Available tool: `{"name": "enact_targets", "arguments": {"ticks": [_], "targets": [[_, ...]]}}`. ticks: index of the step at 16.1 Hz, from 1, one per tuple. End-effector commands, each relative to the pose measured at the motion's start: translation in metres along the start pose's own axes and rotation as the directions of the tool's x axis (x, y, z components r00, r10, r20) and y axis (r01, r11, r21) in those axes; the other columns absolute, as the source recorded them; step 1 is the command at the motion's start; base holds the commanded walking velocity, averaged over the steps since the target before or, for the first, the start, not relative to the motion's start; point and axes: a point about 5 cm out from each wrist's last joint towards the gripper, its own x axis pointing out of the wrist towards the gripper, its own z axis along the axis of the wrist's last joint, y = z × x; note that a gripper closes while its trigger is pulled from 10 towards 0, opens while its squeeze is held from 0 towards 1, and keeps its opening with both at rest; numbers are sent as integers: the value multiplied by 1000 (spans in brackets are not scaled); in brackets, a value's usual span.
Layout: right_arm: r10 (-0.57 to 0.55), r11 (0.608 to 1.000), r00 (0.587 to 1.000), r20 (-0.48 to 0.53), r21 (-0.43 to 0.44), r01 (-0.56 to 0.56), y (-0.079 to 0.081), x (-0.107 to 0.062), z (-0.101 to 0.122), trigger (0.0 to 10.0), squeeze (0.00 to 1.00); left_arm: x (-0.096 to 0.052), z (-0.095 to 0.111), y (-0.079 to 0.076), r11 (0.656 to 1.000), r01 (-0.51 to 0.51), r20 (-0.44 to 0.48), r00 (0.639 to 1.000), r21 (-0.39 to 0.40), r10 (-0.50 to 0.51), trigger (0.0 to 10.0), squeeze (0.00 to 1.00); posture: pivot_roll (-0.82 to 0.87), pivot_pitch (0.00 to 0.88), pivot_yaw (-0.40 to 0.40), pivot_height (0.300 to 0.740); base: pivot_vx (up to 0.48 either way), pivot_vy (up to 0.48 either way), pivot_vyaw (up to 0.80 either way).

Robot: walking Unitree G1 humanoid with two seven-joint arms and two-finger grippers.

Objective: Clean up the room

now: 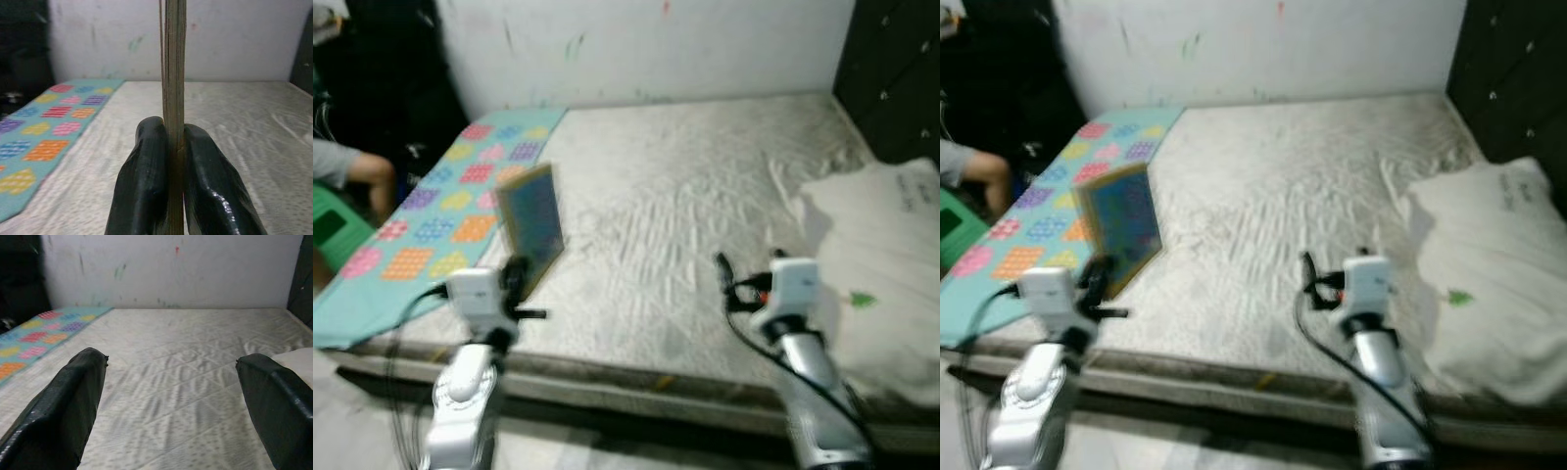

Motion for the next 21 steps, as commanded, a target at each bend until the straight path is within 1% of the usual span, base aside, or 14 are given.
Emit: {"name": "enact_targets", "arguments": {"ticks": [1,3,6,8,10,12,15,16,19,21], "targets": [[19,1000,1000,25,19,-20,10,6,4,10000,0,3,12,11,999,-26,46,999,29,25,10000,0,-208,0,148,740,289,0,-694],[15,1000,1000,27,15,-15,9,8,4,10000,0,5,13,9,1000,-19,47,999,25,18,10000,0,-209,0,146,740,287,0,-544],[17,1000,999,31,9,-17,10,13,6,10000,0,7,12,7,1000,-14,44,999,18,13,10000,0,-209,0,141,740,268,0,0],[19,1000,999,35,5,-19,10,15,7,10000,0,7,9,3,1000,-17,34,999,-23,18,10000,0,-210,0,136,740,0,0,0],[17,1000,999,32,2,-17,10,16,6,10000,0,9,6,2,999,-48,14,999,-14,48,10000,0,-209,0,133,740,0,0,0],[6,1000,1000,19,9,-7,7,16,4,10000,0,10,4,1,998,-59,6,998,-9,59,10000,0,-206,0,132,740,0,0,-800],[-11,1000,999,31,3,11,6,19,6,10000,0,14,4,-5,999,-29,0,1000,-13,29,10000,0,-216,0,156,740,0,0,-800],[-30,1000,999,36,7,30,4,19,6,10000,0,16,4,-9,1000,-9,-6,1000,-17,8,10000,0,-228,0,171,740,0,0,-800],[-43,999,998,35,8,43,3,17,5,10000,0,18,4,-13,1000,6,-9,1000,-15,-6,10000,0,-235,0,173,740,0,0,-800],[-37,999,999,31,6,37,4,15,5,10000,0,19,5,-13,1000,4,-6,1000,-13,-4,10000,0,-231,0,160,740,0,0,-800]]}}
